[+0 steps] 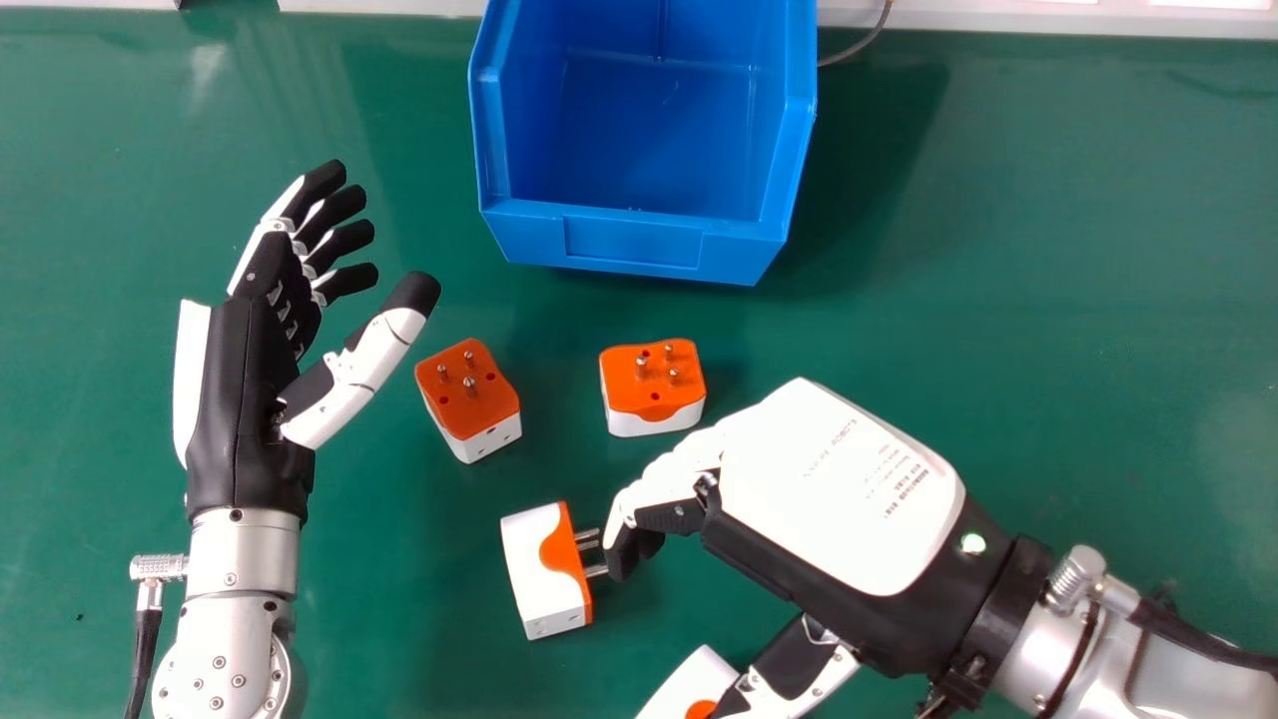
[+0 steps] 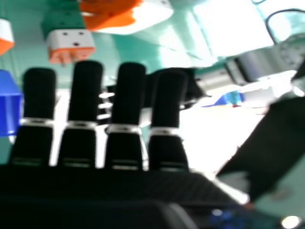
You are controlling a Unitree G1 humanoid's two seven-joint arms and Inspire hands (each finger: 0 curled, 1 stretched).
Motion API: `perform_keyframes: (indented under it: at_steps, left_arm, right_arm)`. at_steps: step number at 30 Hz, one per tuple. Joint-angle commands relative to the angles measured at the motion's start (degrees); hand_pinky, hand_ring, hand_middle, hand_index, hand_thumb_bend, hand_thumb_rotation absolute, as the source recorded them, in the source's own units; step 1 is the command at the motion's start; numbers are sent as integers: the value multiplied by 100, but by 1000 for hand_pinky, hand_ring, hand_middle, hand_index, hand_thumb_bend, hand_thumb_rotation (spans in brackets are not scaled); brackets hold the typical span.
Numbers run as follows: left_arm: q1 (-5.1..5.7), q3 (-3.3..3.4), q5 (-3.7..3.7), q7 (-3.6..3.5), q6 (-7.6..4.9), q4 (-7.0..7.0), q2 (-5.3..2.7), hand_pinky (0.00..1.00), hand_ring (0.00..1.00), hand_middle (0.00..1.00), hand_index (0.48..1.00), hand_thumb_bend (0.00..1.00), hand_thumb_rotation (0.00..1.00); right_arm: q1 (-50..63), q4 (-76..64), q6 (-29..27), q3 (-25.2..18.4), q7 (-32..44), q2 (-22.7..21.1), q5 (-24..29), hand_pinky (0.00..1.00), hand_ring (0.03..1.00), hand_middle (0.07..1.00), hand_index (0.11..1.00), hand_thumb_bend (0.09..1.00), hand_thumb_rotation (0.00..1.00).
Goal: Pick all objects and put in blue box
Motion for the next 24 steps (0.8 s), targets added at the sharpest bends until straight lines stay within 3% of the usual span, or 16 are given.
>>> perform_keyframes:
  at_steps: [1,4,5,10,14,24]
  left_arm:
    - [-61,-11,6,7,-59,-109,73,759,817,852,849,728,398]
    - [-57,-12,18,14,-57,-117,78,758,816,852,849,730,398]
    - [-52,-11,-18,-11,-42,-130,72,757,815,851,849,731,398]
    - [-63,-8,13,2,-81,-99,91,756,815,850,848,734,399]
    - [-56,-12,-28,-28,-33,-126,91,756,814,850,848,736,400]
    - [-68,-16,49,27,-60,-94,122,756,814,850,848,743,405]
  right_arm:
    - [18,-275,69,29,26,-77,-48,427,517,557,548,885,438]
    - [30,-391,185,93,144,-121,-136,429,519,557,548,885,444]
    - [35,-451,259,119,257,-148,-127,433,521,558,547,888,446]
    - [59,-718,568,204,627,-222,-128,444,528,563,548,886,448]
    - [55,-917,832,269,965,-267,-175,447,532,567,548,885,446]
    - [110,-1246,1270,385,1450,-262,-236,462,550,589,559,890,428]
